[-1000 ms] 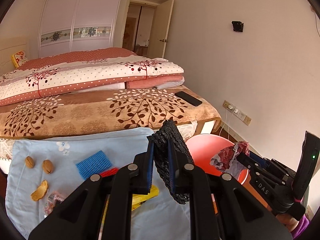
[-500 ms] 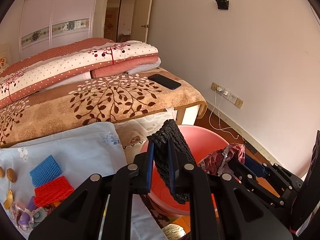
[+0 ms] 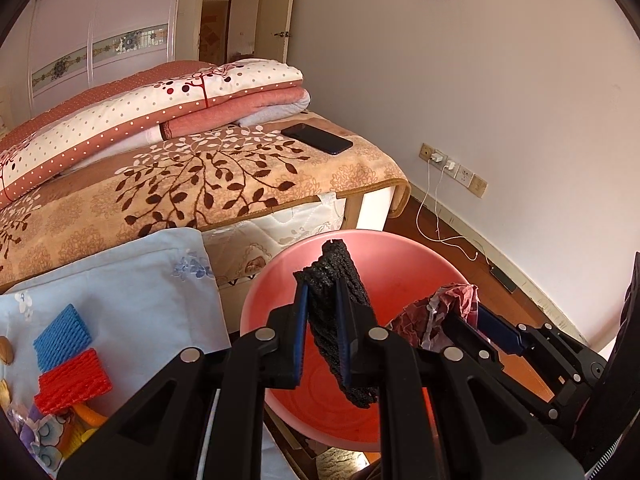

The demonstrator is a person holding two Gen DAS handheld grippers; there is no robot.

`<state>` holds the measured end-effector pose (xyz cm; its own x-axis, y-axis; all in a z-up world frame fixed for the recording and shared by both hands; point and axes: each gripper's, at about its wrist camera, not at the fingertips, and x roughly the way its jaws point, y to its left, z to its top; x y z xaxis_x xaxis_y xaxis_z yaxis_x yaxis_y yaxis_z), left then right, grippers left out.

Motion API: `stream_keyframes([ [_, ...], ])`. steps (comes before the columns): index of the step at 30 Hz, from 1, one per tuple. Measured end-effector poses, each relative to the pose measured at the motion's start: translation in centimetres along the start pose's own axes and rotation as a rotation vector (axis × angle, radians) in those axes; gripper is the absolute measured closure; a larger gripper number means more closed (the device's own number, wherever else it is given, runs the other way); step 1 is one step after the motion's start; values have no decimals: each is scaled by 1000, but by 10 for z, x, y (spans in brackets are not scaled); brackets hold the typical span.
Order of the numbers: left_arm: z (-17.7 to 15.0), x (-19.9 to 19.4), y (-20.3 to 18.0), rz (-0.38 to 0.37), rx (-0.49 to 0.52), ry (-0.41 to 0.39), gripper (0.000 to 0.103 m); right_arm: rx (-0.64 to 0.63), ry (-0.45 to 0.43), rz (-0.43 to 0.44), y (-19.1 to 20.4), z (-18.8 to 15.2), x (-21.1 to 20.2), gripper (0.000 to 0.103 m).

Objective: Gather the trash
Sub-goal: 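Carry both held items up and over the pink bucket, then open both tools to drop the sleeve and paper into the bucket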

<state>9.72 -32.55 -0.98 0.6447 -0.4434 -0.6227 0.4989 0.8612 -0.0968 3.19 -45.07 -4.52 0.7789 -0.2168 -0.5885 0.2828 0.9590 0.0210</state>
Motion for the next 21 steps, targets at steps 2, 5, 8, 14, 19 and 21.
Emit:
stream_keyframes([
  [2,-1,1,-2,2,8,-3,90,2,4,-2,-1,-1,1,82],
  [5,-1,-2,-7,14,31,-17,90,5,8,-3,-1,-2,2,82],
  [8,-1,-3,-8,12,39,-21,90,3,8,-6,0,-1,3,82],
  [14,0,-7,-9,15,36,-29,90,0,2,-6,0,-1,1,82],
  [19,1,-9,-9,14,33,-28,90,-3,0,-9,0,-1,0,82],
  [21,1,-10,-10,13,29,-28,90,-2,0,-7,-1,-1,-1,79],
])
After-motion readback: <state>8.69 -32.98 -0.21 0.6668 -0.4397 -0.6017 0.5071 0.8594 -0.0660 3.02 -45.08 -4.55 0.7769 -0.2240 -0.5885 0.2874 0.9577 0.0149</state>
